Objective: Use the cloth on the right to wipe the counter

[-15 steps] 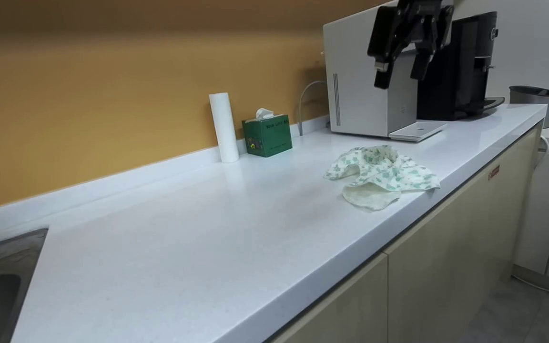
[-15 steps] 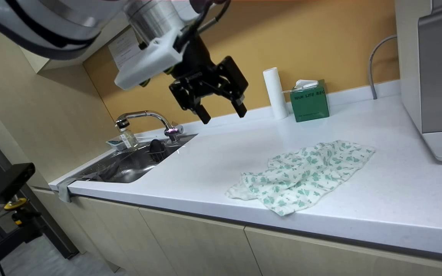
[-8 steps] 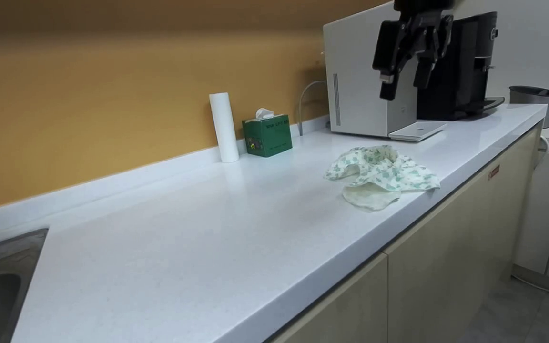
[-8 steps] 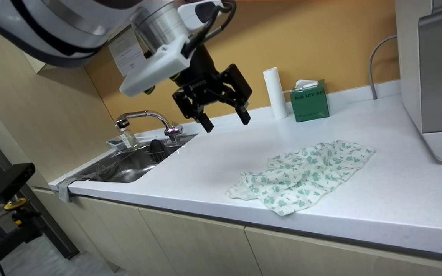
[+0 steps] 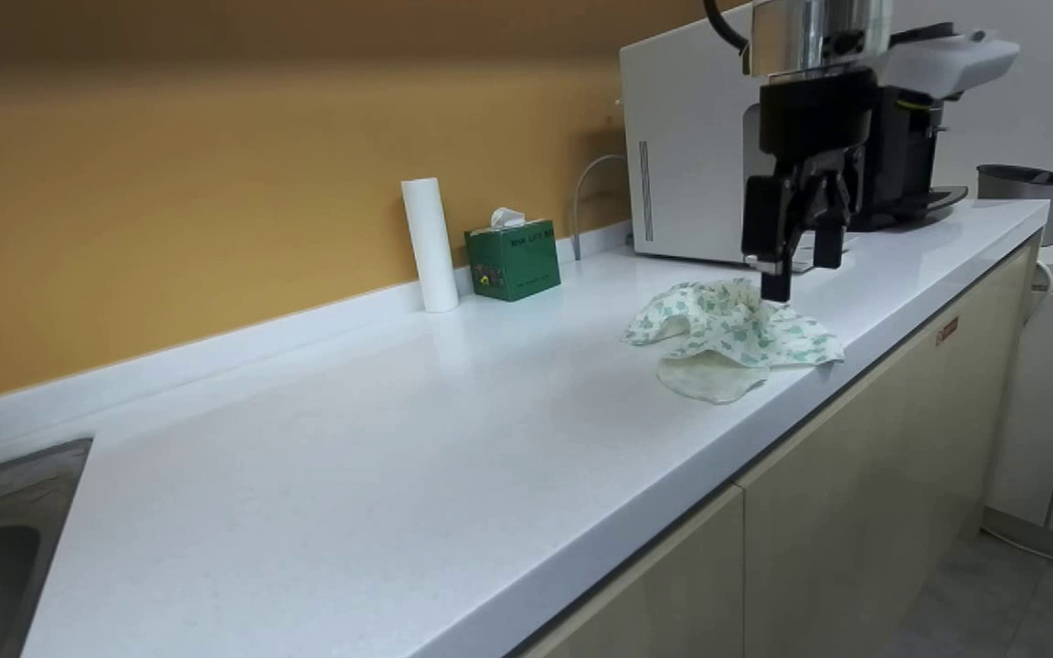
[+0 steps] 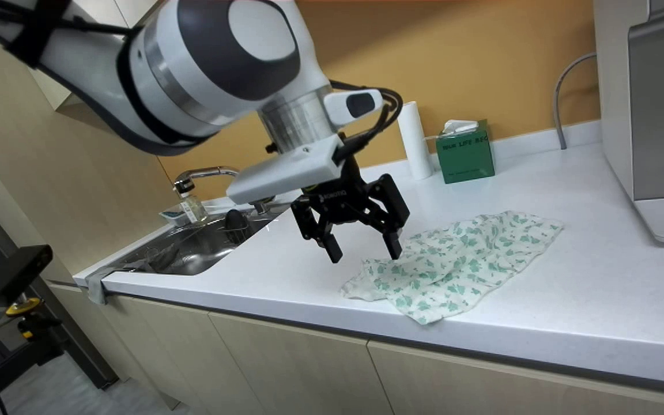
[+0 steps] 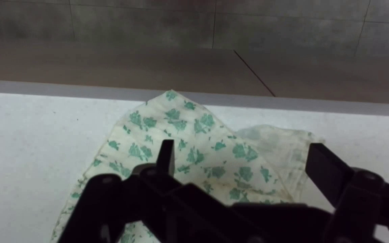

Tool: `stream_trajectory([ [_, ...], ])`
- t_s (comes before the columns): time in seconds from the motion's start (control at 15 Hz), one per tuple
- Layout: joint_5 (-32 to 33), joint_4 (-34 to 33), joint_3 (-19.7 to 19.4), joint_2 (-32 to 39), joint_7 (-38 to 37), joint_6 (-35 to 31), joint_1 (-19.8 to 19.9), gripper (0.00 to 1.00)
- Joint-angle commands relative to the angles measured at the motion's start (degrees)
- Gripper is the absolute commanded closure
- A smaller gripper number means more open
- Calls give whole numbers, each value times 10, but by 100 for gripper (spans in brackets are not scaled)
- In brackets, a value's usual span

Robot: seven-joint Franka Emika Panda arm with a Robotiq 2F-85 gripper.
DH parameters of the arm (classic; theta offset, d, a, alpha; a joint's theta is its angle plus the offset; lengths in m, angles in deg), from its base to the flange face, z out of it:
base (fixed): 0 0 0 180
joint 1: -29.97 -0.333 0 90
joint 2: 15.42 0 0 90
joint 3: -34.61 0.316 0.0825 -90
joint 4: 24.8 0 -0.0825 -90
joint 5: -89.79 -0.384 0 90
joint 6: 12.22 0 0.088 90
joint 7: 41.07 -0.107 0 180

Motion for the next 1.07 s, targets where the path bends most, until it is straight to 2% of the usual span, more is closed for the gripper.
stream_trajectory([
  [0.0,8,-44,-14,73,15,-23,1,0],
  [0.33,4,-75,-20,139,19,-101,-3,0],
  [0.67,12,-97,-26,179,12,-100,-7,0],
  [0.73,14,-99,-28,184,9,-101,-8,25],
  [0.8,14,-100,-29,187,9,-103,-9,25],
  [1.0,20,-101,-34,191,-2,-112,-12,47],
])
